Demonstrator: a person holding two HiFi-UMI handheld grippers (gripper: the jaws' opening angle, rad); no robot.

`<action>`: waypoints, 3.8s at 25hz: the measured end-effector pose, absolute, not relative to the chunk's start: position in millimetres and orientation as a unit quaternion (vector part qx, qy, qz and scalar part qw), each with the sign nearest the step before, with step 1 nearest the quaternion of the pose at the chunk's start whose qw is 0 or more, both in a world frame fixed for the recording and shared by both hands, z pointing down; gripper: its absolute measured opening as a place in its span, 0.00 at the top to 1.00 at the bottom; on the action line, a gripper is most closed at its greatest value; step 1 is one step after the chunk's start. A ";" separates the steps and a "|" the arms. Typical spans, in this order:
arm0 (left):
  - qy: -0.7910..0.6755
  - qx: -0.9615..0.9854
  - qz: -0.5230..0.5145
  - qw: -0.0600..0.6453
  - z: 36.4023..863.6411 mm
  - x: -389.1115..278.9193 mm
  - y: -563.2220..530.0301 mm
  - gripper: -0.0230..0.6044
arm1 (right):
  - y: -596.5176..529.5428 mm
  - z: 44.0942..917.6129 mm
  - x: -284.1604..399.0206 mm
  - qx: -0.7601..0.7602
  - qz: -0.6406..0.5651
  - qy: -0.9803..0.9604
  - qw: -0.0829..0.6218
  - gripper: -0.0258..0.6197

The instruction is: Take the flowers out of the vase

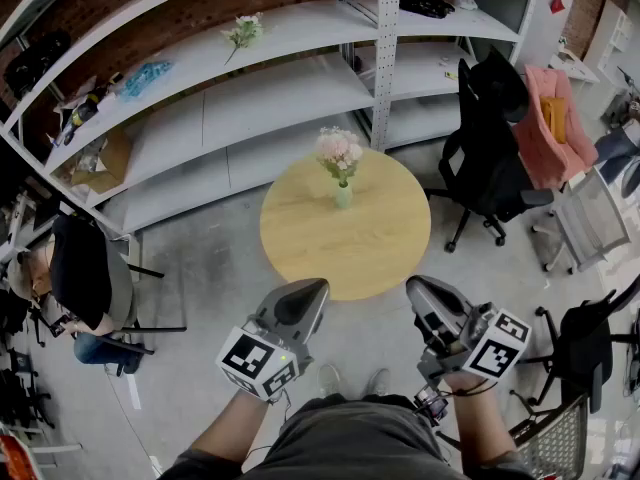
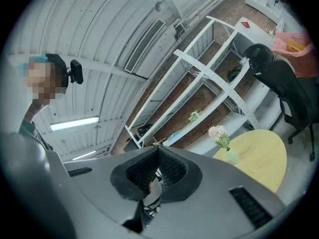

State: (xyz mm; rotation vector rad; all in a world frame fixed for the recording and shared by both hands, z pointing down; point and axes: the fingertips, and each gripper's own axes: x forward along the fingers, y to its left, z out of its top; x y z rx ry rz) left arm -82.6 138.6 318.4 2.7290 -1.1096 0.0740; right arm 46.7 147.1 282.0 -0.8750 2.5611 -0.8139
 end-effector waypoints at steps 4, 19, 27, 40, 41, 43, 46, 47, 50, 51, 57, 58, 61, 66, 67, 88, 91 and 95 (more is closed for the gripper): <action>-0.372 0.922 0.022 0.104 321.9 -93.9 136.3 0.95 | 145.5 283.7 37.5 -0.307 -0.289 0.892 0.161 0.94; -0.348 0.930 0.034 0.110 336.6 -95.8 131.4 0.95 | 146.4 297.2 -2.4 -0.292 -0.321 0.887 0.158 0.94; -0.329 0.936 0.055 0.112 366.3 -111.3 130.1 0.95 | 156.7 348.2 -30.2 -0.296 -0.395 0.858 0.140 0.94; -0.353 0.923 0.084 0.125 394.6 -122.8 57.6 0.95 | 109.9 491.5 45.3 -0.448 -0.316 0.834 -0.055 0.93; -0.357 0.921 0.087 0.126 398.8 -120.6 47.7 0.95 | 99.6 492.5 45.8 -0.446 -0.311 0.838 -0.055 0.93; -0.367 0.916 0.095 0.130 406.9 -115.4 26.3 0.95 | 77.4 491.0 45.2 -0.439 -0.293 0.847 -0.057 0.93; -0.382 0.908 0.107 0.135 415.7 -106.1 -7.3 0.95 | 42.1 481.2 45.3 -0.428 -0.253 0.865 -0.069 0.93; -0.387 0.905 0.113 0.136 418.3 -102.1 -18.7 0.94 | 30.1 477.5 46.5 -0.424 -0.237 0.871 -0.077 0.93; -0.400 0.896 0.131 0.140 428.7 -87.6 -53.6 0.85 | -4.1 469.8 53.0 -0.410 -0.188 0.886 -0.102 0.93; -0.403 0.894 0.136 0.141 433.4 -82.3 -65.9 0.81 | -15.4 469.2 55.3 -0.405 -0.175 0.891 -0.109 0.93; -0.420 0.877 0.172 0.158 475.1 -59.1 -134.3 0.65 | -75.1 471.3 63.6 -0.371 -0.148 0.909 -0.122 0.79; -0.422 0.874 0.178 0.162 483.4 -57.6 -143.6 0.63 | -83.2 471.3 63.3 -0.367 -0.147 0.910 -0.122 0.77; -0.424 0.867 0.193 0.179 511.2 -54.9 -169.8 0.56 | -104.4 472.9 58.7 -0.355 -0.149 0.915 -0.120 0.73; -0.424 0.857 0.224 0.190 559.3 -53.9 -208.0 0.46 | -131.7 478.1 41.2 -0.336 -0.140 0.924 -0.122 0.69; -0.425 0.855 0.227 0.191 567.0 -54.1 -214.0 0.45 | -135.2 478.5 37.8 -0.333 -0.135 0.925 -0.123 0.68; -0.364 0.888 0.226 0.168 602.3 -27.7 -257.0 0.65 | -167.6 497.7 16.8 -0.343 -0.160 0.916 -0.133 0.68; -0.369 0.887 0.221 0.170 601.8 -28.9 -255.4 0.66 | -169.7 498.4 13.3 -0.342 -0.165 0.916 -0.131 0.68; -0.375 0.885 0.217 0.172 599.6 -30.6 -255.2 0.68 | -172.3 497.1 12.7 -0.340 -0.167 0.916 -0.129 0.68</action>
